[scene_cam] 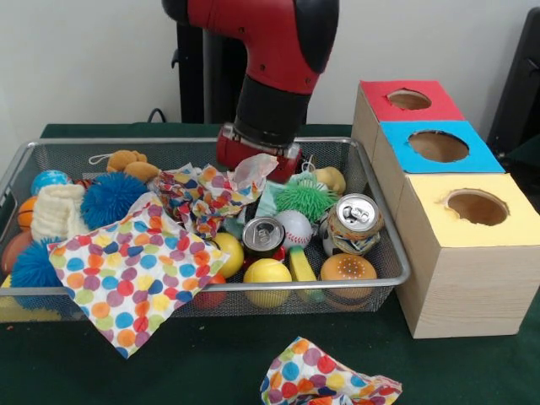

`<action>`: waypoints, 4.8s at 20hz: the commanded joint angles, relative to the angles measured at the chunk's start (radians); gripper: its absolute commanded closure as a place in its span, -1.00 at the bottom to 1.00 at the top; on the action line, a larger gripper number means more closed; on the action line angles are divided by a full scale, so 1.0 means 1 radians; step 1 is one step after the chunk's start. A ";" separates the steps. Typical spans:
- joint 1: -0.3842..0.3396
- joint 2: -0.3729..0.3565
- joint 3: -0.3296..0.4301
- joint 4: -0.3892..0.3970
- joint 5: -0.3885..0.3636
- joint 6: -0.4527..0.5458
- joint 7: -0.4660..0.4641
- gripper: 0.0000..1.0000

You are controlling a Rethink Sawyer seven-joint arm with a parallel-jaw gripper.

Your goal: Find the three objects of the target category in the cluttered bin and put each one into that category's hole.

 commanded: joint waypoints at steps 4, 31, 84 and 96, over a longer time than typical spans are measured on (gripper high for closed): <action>-0.055 -0.280 0.058 -0.005 0.041 0.462 0.001 1.00; -0.185 -0.390 0.177 0.003 -0.038 0.559 -0.103 1.00; -0.296 -0.571 0.247 -0.026 -0.080 0.865 -0.027 1.00; -0.311 -0.545 0.274 -0.068 -0.036 0.870 -0.012 1.00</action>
